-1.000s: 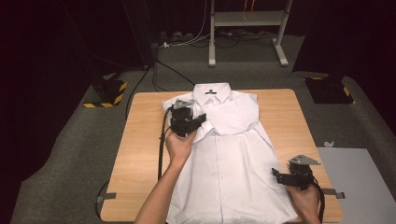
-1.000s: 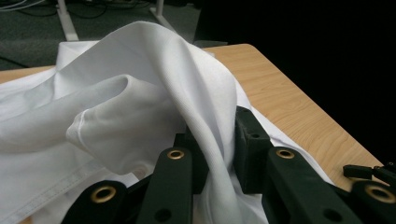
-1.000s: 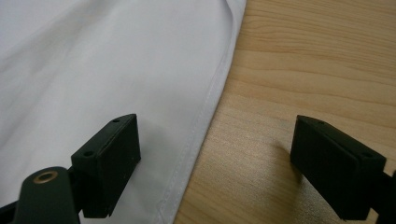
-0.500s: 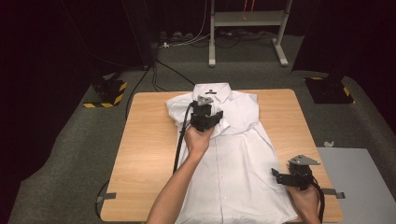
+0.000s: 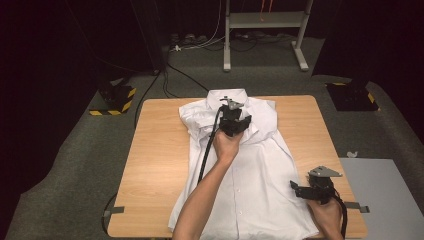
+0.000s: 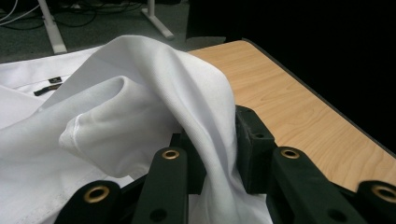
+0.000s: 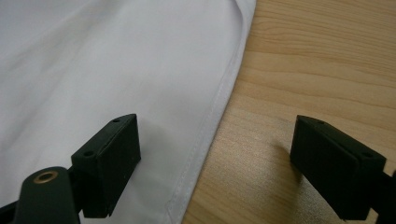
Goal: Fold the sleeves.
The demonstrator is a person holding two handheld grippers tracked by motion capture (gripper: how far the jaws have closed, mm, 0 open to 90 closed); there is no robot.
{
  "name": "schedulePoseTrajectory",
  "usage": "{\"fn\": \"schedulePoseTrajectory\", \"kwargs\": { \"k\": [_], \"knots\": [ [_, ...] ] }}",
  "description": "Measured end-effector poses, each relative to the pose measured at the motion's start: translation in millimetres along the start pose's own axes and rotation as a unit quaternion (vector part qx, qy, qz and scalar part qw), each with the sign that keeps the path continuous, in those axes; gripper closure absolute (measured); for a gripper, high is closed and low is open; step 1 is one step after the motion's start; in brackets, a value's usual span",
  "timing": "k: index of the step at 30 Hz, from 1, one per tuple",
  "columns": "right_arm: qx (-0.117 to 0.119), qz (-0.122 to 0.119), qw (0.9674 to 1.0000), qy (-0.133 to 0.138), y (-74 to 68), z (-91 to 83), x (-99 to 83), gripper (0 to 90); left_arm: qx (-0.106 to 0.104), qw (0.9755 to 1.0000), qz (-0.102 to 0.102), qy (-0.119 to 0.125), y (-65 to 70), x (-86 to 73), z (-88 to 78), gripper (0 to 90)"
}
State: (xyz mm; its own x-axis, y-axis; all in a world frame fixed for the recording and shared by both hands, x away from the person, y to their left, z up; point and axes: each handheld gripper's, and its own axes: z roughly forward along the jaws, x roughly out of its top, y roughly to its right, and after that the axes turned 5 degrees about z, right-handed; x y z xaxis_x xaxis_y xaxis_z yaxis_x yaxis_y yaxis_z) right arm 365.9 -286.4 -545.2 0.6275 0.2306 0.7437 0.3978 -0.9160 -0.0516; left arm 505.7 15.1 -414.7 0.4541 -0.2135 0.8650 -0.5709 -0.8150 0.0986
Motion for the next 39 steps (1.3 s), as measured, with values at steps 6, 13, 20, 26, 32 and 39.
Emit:
{"fn": "schedulePoseTrajectory", "kwargs": {
  "k": [6, 13, 20, 26, 32, 39],
  "knots": [
    [0.001, -0.001, 1.0, 0.0, 0.0, 0.0, 0.0, 15.8, -0.003, 0.9996, -0.028, -0.003, 0.9, 0.8, 26.0, 75.2],
    [0.005, -0.003, 1.0, -0.001, -0.8, -0.1, -0.2, 15.8, 0.003, 0.9996, -0.027, -0.013, 9.8, 2.0, 53.2, 75.1],
    [0.006, -0.004, 1.0, -0.001, -1.2, -0.2, -0.3, 15.8, 0.005, 0.9996, -0.023, -0.017, 17.7, 7.4, 68.5, 75.0],
    [0.009, -0.006, 0.9999, -0.001, -1.6, -0.2, -0.3, 15.7, 0.012, 0.9993, -0.025, -0.025, 18.5, 9.7, 81.2, 72.7],
    [0.01, -0.009, 0.9999, -0.002, -2.0, -0.3, -0.3, 15.8, 0.019, 0.9987, -0.027, -0.04, 21.8, 6.8, 96.5, 71.4],
    [0.012, -0.011, 0.9999, -0.001, -2.3, -0.3, -0.4, 15.7, 0.023, 0.9976, -0.02, -0.061, 22.9, -0.9, 110.2, 68.5]
  ]
}}
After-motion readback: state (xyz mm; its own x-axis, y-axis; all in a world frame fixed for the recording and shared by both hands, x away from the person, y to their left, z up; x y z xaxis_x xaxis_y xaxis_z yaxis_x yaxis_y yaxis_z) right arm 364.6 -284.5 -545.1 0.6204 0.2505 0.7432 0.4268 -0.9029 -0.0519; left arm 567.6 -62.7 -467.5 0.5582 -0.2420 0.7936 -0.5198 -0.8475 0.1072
